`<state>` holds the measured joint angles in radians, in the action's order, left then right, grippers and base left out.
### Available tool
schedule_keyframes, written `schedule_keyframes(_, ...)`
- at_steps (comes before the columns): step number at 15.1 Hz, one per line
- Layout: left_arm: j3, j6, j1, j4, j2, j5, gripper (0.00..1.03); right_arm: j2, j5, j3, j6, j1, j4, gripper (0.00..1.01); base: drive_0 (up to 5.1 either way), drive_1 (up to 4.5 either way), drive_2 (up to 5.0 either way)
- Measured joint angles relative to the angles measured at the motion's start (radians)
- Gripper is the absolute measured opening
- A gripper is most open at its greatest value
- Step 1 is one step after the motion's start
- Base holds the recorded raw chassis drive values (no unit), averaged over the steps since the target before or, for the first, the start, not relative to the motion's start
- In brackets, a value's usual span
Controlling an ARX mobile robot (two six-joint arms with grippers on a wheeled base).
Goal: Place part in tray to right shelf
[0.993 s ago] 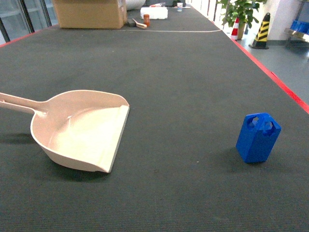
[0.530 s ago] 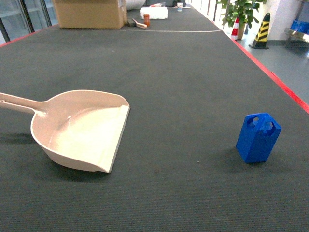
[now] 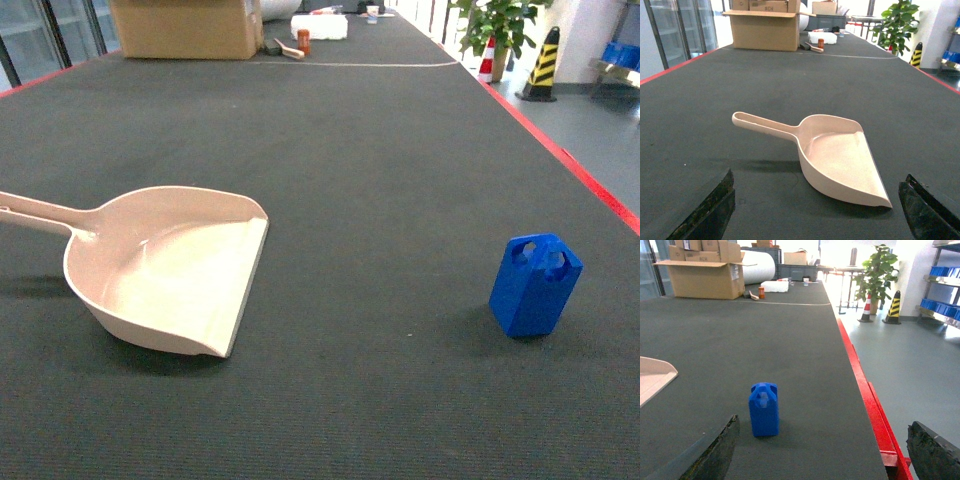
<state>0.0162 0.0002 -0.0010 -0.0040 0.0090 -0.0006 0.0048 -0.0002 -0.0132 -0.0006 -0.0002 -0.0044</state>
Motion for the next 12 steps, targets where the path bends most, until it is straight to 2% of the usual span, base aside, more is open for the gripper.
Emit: schedule_keyframes(12,0.000,0.000,0.000,0.000,0.000,0.000,0.98,0.000,0.000,0.000,0.000,0.000,0.000,0.98,0.0,0.00,0.0)
